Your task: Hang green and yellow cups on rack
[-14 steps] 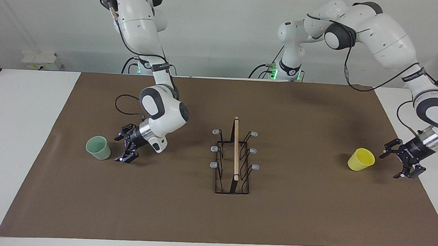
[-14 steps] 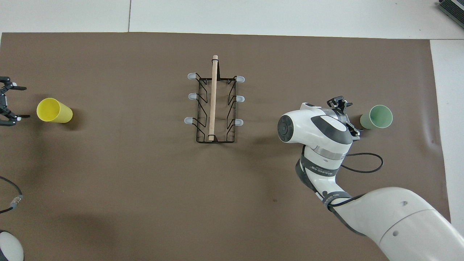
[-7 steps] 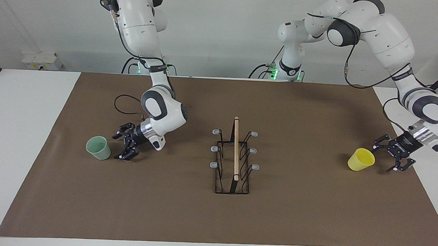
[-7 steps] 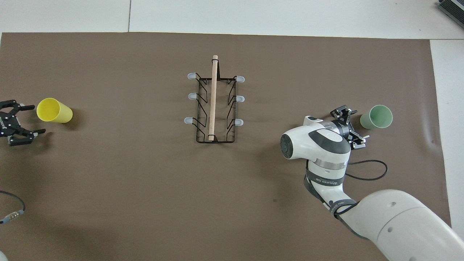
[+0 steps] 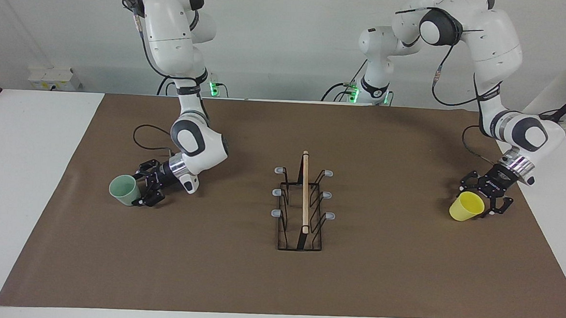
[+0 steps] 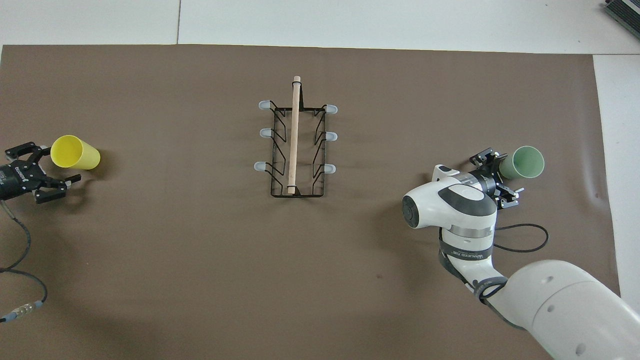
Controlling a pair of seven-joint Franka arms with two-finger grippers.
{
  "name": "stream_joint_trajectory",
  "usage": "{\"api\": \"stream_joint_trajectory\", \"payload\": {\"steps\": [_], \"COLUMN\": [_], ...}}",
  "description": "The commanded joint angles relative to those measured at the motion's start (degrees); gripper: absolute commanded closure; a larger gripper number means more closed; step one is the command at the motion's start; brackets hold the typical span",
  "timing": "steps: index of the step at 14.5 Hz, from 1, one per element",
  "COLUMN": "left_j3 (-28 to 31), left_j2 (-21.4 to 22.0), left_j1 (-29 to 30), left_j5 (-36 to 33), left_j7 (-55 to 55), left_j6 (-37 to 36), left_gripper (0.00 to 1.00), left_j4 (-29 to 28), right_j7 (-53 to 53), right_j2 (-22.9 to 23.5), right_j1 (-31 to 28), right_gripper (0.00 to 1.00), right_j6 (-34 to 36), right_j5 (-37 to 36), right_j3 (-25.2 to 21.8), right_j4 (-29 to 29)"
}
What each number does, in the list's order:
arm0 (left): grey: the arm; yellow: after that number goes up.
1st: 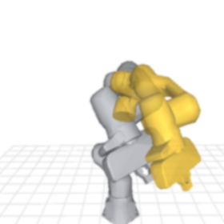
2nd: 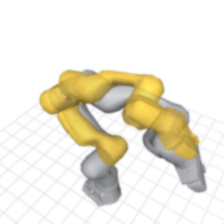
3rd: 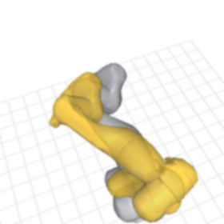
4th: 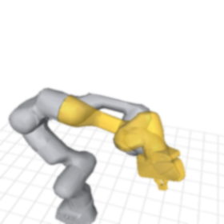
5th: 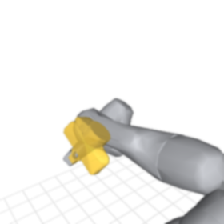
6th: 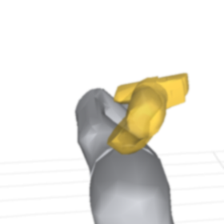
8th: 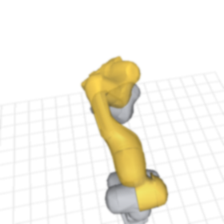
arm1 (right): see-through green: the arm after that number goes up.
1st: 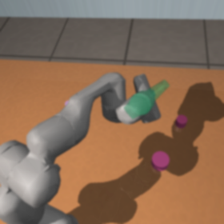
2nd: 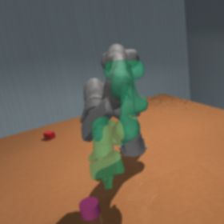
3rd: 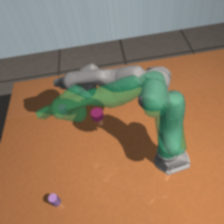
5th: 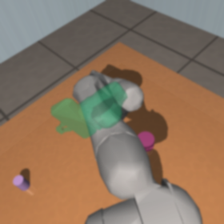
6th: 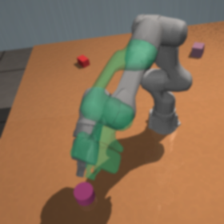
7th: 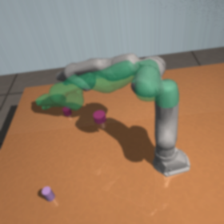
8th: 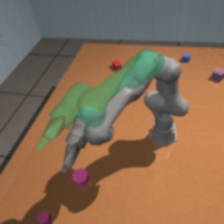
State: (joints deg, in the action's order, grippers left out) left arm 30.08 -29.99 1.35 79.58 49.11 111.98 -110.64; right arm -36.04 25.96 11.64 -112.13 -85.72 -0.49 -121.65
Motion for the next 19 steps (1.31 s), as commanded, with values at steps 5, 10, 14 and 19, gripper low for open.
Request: {"api": "stream_joint_trajectory", "payload": {"steps": [5,10,14,19], "left_j3": [-0.11,0.15,0.15,-0.2], "left_j2": [3.19,4.5,4.94,5.82], "left_j1": [-3.72,-5.92,-7.23,-8.82], "left_j5": [9.17,9.63,9.63,8.93], "left_j7": [0.11,-8.94,-8.25,-7.8], "left_j6": [4.91,5.88,8.6,13.18], "left_gripper": [0.0,0.0,0.61,1.0], "left_j4": [-6.26,-6.87,-6.79,-4.69], "right_j7": [1.94,1.85,-0.25,-25.78], "right_j2": [-1.44,-1.44,-2.92,-10.12], "right_j1": [-5.22,-5.58,-5.05,-9.18], "right_gripper": [0.0,0.57,0.97,1.0], "right_j6": [-4.67,-5.12,-4.59,-10.48], "right_j5": [-10.42,-10.79,-9.82,13.14], "right_j3": [0.4,0.4,0.49,0.58], "right_j4": [-2.98,-3.07,-2.28,7.54]}}
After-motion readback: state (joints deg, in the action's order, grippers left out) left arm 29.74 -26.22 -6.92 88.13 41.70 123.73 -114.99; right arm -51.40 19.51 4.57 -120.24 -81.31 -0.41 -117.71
